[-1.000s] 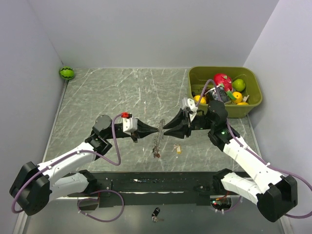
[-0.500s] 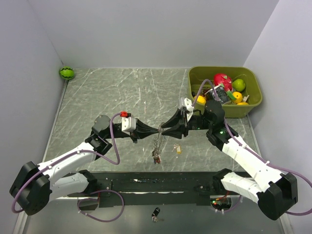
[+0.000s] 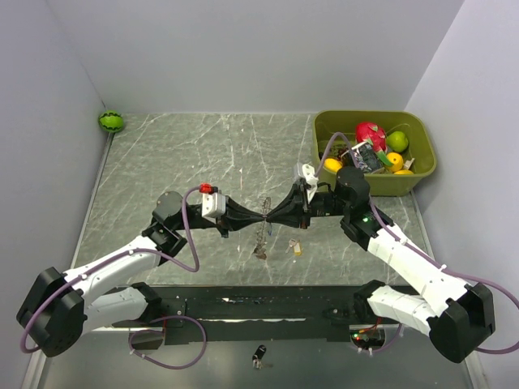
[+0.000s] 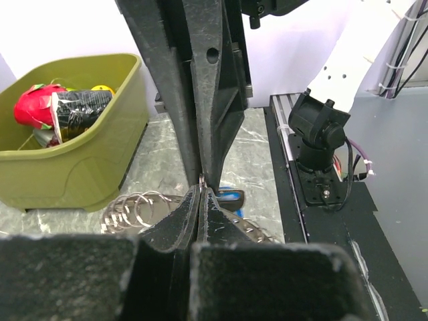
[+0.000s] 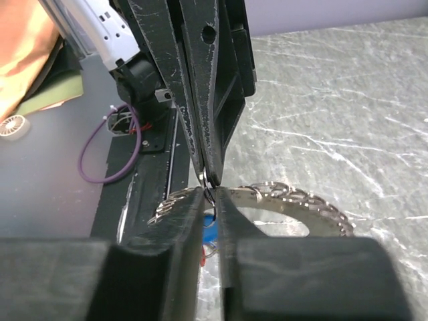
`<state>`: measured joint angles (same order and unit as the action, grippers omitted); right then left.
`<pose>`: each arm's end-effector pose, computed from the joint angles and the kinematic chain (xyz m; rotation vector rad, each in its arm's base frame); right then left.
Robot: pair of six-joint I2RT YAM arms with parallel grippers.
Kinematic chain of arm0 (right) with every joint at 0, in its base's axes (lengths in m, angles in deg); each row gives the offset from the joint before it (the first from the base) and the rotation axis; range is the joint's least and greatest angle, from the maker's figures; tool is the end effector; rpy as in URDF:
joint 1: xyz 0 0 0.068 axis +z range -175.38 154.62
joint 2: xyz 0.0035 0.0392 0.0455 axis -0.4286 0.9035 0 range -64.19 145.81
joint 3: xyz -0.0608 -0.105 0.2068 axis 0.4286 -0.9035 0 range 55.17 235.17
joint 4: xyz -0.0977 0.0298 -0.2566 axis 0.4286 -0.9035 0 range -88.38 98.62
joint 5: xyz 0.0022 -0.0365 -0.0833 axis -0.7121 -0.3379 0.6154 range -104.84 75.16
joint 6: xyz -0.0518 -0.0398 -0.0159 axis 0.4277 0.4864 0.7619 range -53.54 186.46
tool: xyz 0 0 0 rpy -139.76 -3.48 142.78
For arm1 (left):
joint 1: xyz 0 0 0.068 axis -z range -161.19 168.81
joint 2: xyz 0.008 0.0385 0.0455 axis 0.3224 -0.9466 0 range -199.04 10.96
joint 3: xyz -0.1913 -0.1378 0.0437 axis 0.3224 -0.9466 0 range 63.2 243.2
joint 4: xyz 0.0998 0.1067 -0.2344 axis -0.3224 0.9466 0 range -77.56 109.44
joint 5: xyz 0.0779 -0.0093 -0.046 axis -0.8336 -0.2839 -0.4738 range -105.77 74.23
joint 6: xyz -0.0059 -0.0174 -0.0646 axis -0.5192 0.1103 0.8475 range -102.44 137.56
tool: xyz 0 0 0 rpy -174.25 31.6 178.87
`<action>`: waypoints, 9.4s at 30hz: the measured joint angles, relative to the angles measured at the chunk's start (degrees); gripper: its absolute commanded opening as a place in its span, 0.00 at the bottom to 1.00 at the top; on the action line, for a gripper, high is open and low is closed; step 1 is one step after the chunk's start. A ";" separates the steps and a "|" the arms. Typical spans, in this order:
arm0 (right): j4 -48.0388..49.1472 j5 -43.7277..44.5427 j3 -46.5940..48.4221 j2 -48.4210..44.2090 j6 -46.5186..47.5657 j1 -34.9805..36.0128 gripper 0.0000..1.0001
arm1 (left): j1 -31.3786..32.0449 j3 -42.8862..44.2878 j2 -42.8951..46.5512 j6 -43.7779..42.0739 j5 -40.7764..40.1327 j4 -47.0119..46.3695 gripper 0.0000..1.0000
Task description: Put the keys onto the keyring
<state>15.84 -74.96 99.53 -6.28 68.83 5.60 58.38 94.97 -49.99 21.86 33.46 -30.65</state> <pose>0.2038 0.1766 0.2942 -1.2394 1.2806 1.2373 0.1831 -0.2040 0.2659 1.1332 1.0206 -1.1876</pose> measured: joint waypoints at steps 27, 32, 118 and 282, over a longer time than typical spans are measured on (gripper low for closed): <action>-23.69 9.57 11.32 9.62 12.39 0.42 0.00 | 0.22 14.60 0.28 -14.25 -11.61 39.47 0.54; -28.20 11.19 11.93 10.25 16.26 1.57 0.00 | 0.26 19.91 -1.09 -18.69 -11.80 49.75 0.54; -14.05 22.60 7.10 1.36 -8.94 2.45 0.55 | 1.88 0.09 3.72 -9.64 -20.24 11.52 0.01; 21.57 -9.31 1.84 19.80 -44.87 -6.45 0.00 | 1.81 -4.55 5.60 -12.15 -11.50 5.01 0.01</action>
<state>37.42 -84.27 101.37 13.52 23.96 -0.85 60.19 90.42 -44.39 9.70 21.96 -25.64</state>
